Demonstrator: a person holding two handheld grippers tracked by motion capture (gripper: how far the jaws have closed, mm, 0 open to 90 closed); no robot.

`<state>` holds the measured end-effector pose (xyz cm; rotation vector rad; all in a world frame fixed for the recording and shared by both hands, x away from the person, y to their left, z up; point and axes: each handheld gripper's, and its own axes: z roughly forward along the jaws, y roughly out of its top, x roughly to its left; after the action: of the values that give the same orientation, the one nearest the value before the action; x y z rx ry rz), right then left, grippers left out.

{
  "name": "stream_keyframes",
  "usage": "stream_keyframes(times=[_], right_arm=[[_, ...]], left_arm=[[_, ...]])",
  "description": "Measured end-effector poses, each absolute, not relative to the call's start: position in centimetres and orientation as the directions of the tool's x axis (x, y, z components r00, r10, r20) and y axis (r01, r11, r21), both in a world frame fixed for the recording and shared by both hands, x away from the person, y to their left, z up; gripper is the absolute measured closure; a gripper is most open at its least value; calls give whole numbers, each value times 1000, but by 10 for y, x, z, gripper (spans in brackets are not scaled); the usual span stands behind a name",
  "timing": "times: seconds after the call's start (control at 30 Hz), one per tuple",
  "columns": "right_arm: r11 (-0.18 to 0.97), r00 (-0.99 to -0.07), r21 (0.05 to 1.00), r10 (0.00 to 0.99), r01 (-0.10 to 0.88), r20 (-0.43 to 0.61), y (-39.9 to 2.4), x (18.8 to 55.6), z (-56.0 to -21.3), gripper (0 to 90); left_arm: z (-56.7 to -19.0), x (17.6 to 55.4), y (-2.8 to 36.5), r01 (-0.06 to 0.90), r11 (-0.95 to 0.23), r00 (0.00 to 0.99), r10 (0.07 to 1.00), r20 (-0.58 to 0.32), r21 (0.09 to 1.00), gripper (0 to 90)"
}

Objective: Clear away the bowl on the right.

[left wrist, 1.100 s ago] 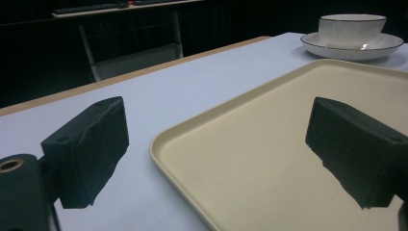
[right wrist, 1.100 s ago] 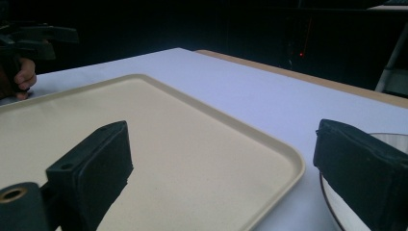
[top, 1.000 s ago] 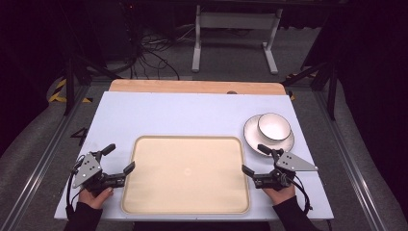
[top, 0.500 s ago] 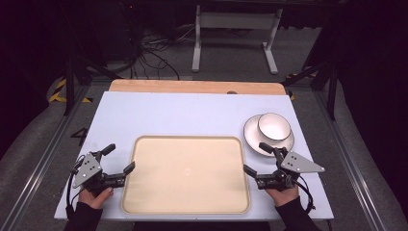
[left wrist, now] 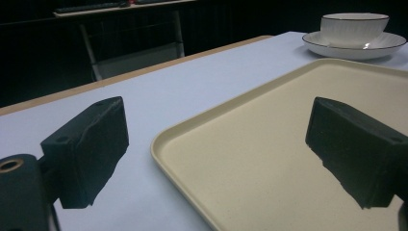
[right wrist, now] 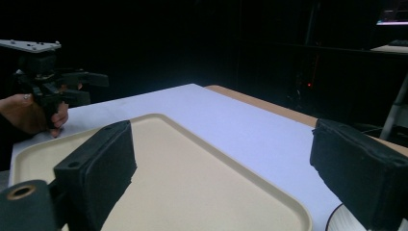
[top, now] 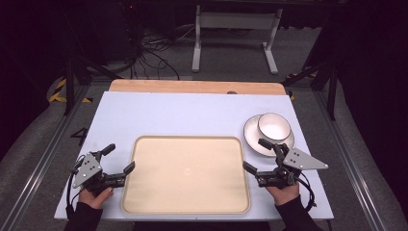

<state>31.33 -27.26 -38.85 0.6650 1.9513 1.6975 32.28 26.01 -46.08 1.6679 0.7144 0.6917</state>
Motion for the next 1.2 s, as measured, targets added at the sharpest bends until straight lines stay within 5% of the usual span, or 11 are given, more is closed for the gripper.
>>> stream_keyframes(times=[0.5,1.2], right_arm=[[155,-790,988,607,12,-86,-264,305,-371,241],[181,-699,981,710,62,-87,-288,319,-349,159]], left_arm=[[-461,323,260,99,-179,641,764,75,979,84],[-461,323,260,102,-180,640,765,74,978,84]])
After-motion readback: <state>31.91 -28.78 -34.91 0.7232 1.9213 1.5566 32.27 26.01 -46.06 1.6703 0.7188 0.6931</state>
